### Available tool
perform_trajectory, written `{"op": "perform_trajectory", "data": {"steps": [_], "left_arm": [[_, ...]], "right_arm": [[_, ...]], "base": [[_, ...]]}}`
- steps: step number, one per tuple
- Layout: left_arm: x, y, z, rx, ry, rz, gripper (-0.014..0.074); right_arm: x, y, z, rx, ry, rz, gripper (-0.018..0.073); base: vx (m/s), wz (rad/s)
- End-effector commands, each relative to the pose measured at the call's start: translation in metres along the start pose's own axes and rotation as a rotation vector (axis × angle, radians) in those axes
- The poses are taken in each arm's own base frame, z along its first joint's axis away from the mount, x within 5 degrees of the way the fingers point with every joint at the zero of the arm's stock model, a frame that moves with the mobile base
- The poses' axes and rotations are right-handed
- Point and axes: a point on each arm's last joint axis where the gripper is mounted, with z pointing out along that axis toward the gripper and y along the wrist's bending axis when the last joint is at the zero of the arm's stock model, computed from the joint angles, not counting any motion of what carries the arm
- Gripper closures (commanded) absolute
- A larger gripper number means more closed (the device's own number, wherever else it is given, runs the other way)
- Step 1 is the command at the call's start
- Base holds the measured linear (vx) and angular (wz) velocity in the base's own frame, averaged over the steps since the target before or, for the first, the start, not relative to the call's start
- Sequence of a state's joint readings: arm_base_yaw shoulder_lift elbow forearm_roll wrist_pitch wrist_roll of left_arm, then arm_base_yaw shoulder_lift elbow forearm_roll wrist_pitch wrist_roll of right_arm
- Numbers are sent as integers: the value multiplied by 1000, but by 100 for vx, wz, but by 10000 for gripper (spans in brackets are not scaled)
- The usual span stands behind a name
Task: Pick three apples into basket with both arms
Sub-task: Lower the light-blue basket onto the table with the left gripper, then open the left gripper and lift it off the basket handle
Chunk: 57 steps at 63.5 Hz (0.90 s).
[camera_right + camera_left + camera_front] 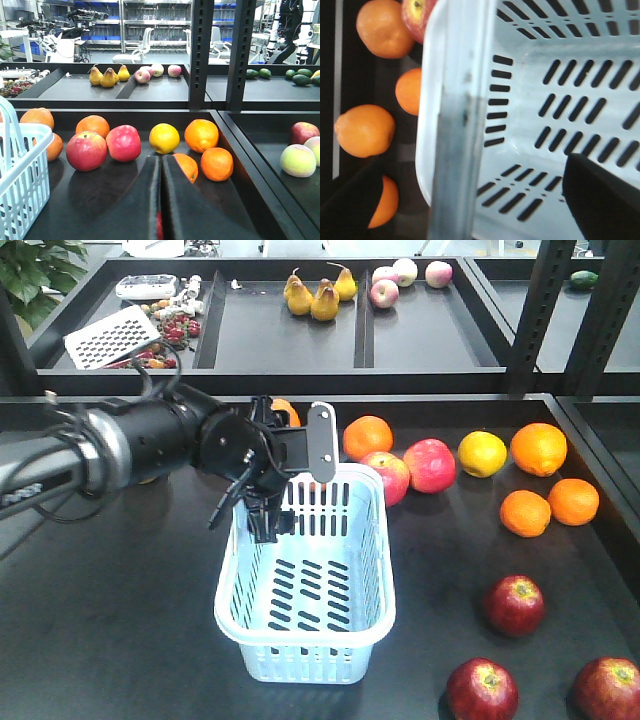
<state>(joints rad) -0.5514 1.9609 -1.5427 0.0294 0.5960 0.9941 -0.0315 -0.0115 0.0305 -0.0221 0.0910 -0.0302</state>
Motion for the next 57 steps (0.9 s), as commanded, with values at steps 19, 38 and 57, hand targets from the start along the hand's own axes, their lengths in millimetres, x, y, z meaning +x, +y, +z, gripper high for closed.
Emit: {"op": "perform_trajectory", "data": {"steps": [19, 38, 57], "left_arm": [[-6, 34, -127, -191, -148, -332, -24], [43, 49, -210, -296, -172, -815, -10], [66, 28, -288, -357, -182, -1045, 31]], "right_arm": [[-4, 0, 0, 9, -73, -7, 568], [-4, 0, 0, 9, -73, -7, 568], [-4, 0, 0, 9, -73, -7, 568]], "base": [[0, 0], [0, 0], [0, 0]]}}
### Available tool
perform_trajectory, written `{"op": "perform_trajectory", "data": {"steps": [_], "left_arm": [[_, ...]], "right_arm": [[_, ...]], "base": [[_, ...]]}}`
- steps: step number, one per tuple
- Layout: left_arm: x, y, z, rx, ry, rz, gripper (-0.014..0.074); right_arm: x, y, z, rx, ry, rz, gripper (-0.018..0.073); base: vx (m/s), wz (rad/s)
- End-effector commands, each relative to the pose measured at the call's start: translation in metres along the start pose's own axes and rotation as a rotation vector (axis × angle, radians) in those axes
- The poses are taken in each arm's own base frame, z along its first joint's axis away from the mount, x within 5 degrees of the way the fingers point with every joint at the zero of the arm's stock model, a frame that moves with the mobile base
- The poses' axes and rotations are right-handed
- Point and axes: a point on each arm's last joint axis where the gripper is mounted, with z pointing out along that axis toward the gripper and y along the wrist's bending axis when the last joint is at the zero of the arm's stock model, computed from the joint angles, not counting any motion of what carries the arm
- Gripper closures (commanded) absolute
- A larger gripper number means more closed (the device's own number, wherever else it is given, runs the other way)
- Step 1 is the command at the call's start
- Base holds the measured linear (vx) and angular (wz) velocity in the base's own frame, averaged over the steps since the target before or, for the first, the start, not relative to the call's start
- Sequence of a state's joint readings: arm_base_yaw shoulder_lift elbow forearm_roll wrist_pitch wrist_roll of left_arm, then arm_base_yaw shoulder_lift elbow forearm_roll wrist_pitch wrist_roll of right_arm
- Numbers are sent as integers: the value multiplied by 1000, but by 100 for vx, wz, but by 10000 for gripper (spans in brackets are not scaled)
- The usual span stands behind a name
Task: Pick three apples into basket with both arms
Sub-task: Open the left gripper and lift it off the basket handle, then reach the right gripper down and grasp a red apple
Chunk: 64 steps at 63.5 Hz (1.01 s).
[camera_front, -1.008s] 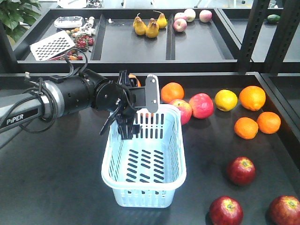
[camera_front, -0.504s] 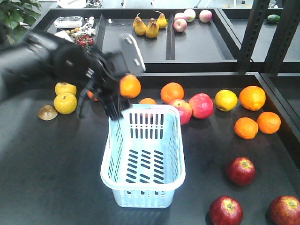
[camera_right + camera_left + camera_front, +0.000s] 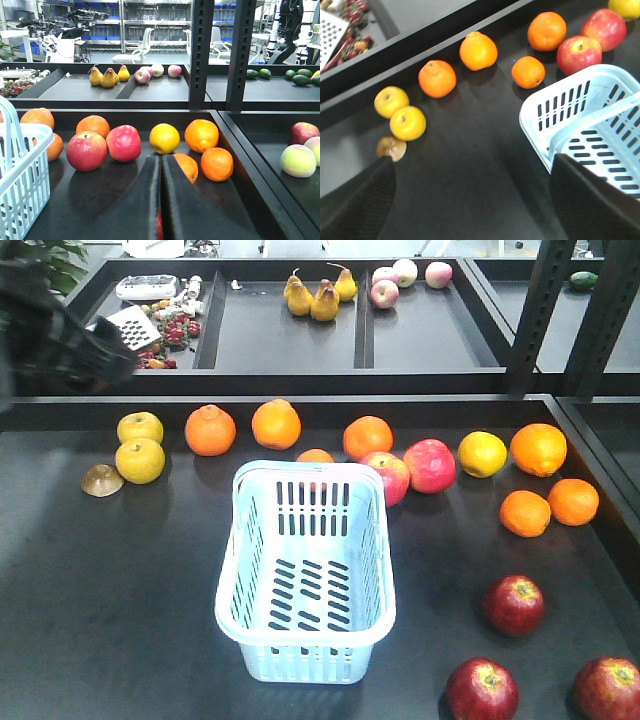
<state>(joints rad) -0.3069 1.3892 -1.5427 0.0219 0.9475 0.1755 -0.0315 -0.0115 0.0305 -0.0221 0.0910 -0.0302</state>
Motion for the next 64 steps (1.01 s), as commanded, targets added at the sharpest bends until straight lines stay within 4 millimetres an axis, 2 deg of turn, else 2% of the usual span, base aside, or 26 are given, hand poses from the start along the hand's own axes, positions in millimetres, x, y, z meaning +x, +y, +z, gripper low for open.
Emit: {"op": "perform_trajectory", "data": {"steps": [1, 8, 13, 25, 39, 48, 57, 64], "left_arm": [[-6, 4, -44, -35, -117, -57, 32], [1, 7, -73, -79, -163, -79, 41], [14, 7, -90, -112, -201, -80, 41], [62, -1, -106, -127, -223, -124, 41], [108, -10, -113, -120, -232, -164, 41], [121, -12, -116, -120, -236, -165, 41], [122, -12, -119, -121, -243, -166, 41], [122, -13, -119, -119, -242, -167, 41]], "right_arm": [[-4, 0, 0, 9, -72, -7, 568], [-4, 0, 0, 9, -73, -7, 568], [-4, 0, 0, 9, -73, -7, 568], [-4, 0, 0, 9, -73, -7, 568], [-4, 0, 0, 9, -73, -7, 568], [-4, 0, 0, 9, -74, -7, 568], [-4, 0, 0, 9, -80, -6, 568], [-12, -1, -1, 10, -158, 12, 568]], "base": [[0, 0], [0, 0], [0, 0], [0, 0], [0, 0], [0, 0], [0, 0], [0, 0]]}}
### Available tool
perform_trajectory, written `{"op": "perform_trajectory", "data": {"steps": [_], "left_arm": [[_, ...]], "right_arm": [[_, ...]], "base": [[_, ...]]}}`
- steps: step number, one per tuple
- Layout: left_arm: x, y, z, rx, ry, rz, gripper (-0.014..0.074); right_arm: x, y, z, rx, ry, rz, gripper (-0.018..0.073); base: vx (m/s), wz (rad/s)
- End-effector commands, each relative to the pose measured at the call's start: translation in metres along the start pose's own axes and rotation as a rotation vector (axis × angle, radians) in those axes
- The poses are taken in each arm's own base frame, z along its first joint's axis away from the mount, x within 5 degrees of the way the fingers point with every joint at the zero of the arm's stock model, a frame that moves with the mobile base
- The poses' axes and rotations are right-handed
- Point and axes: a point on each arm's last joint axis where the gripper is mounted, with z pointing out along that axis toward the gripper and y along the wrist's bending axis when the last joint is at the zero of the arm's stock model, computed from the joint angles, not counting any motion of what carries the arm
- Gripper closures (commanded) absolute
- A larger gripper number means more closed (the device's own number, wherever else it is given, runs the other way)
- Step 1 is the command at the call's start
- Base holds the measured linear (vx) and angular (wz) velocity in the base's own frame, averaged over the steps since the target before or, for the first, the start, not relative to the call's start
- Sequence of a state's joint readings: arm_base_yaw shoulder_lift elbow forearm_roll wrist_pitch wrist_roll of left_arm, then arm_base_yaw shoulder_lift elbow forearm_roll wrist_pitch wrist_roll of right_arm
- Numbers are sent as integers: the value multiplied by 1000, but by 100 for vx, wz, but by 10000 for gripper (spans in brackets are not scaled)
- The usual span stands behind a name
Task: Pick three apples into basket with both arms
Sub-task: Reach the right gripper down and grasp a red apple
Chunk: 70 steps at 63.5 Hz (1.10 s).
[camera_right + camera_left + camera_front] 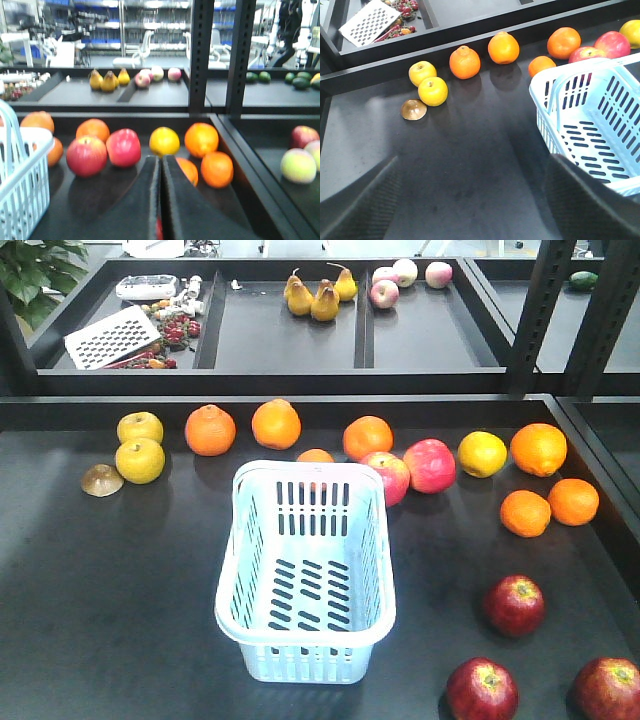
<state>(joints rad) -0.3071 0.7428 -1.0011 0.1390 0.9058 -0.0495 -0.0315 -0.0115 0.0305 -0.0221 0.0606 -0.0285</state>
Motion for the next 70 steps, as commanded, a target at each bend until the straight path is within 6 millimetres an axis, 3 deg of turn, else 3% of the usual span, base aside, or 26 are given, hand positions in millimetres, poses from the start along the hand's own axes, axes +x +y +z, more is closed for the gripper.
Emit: {"op": "perform_trajectory", "data": {"steps": [1, 20, 40, 52, 70], "left_arm": [[-12, 1, -6, -4, -103, -12, 41], [-12, 1, -6, -4, -103, -12, 41], [-12, 1, -6, -4, -103, -12, 41], [-12, 1, -6, -4, -103, -12, 41], [-12, 1, -6, -4, -103, -12, 41]], "right_arm": [[-9, -1, -1, 9, -134, 15, 568], [-44, -3, 4, 7, 5, 129, 568], [-78, -5, 50, 11, 582, 89, 568], [-75, -5, 80, 11, 791, 89, 568], [-55, -3, 97, 2, 957, 111, 560]], "base": [[0, 0], [0, 0], [0, 0], [0, 0], [0, 0]]}}
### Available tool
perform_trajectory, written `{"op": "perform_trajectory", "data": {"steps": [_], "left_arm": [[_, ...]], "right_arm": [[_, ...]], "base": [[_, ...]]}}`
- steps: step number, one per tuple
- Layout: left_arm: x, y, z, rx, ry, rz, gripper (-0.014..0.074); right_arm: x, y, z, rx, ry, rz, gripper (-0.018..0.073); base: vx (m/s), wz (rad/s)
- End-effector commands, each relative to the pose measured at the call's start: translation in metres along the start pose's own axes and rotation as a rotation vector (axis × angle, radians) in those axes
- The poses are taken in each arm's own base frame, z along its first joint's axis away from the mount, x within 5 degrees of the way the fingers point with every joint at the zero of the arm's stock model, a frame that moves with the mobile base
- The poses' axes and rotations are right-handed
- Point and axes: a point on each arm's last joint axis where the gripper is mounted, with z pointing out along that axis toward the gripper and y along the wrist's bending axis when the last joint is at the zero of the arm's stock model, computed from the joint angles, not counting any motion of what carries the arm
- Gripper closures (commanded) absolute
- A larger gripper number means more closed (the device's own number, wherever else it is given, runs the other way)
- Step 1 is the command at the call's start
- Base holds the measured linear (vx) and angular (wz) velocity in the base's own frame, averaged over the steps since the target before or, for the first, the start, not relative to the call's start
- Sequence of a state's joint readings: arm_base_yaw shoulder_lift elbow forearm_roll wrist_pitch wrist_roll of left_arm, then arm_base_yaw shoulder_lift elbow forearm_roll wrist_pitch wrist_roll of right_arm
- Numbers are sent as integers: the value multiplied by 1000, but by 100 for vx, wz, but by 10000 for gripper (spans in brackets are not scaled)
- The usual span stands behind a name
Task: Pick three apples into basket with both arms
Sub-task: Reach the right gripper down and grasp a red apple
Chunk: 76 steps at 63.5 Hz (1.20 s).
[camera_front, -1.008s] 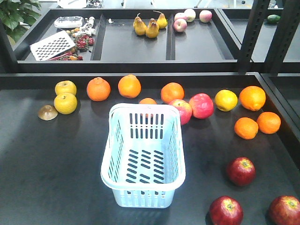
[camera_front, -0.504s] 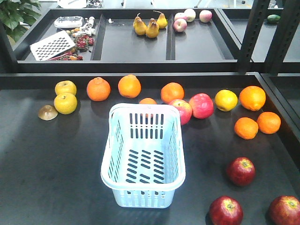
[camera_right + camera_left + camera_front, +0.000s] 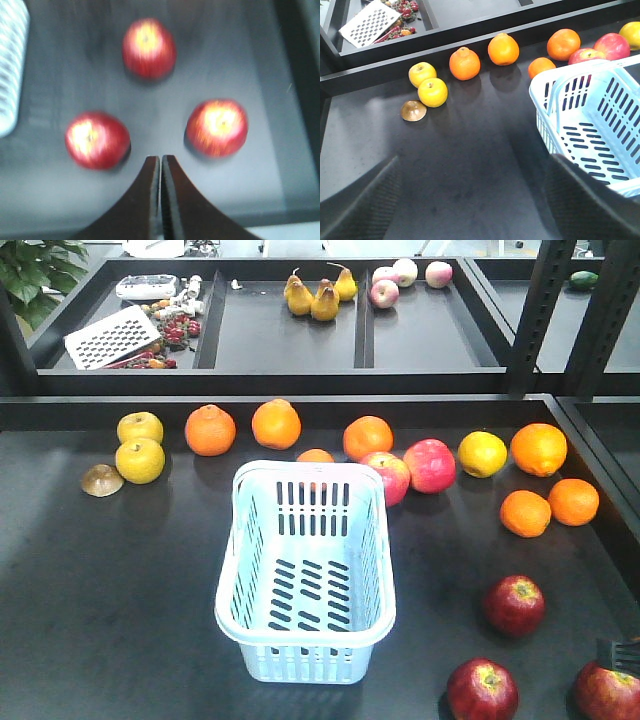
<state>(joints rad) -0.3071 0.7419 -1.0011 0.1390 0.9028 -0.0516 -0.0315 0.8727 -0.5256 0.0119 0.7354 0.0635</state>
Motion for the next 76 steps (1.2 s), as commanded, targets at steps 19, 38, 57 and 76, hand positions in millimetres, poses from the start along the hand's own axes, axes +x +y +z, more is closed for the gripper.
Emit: {"op": "perform_trajectory", "data": {"steps": [19, 38, 57, 76], "left_arm": [[-12, 1, -6, -4, -100, -9, 41], [-12, 1, -6, -4, -100, -9, 41], [-12, 1, -6, -4, -100, -9, 41], [-12, 1, -6, -4, -100, -9, 41]], "right_arm": [[-7, 1, -2, -9, 7, -23, 316], [-7, 4, -2, -43, 8, -33, -121], [-11, 19, 18, -207, 78, -154, -152], [-22, 51, 62, -251, 186, -264, -142]], "base": [[0, 0], [0, 0], [0, 0], [0, 0]]}}
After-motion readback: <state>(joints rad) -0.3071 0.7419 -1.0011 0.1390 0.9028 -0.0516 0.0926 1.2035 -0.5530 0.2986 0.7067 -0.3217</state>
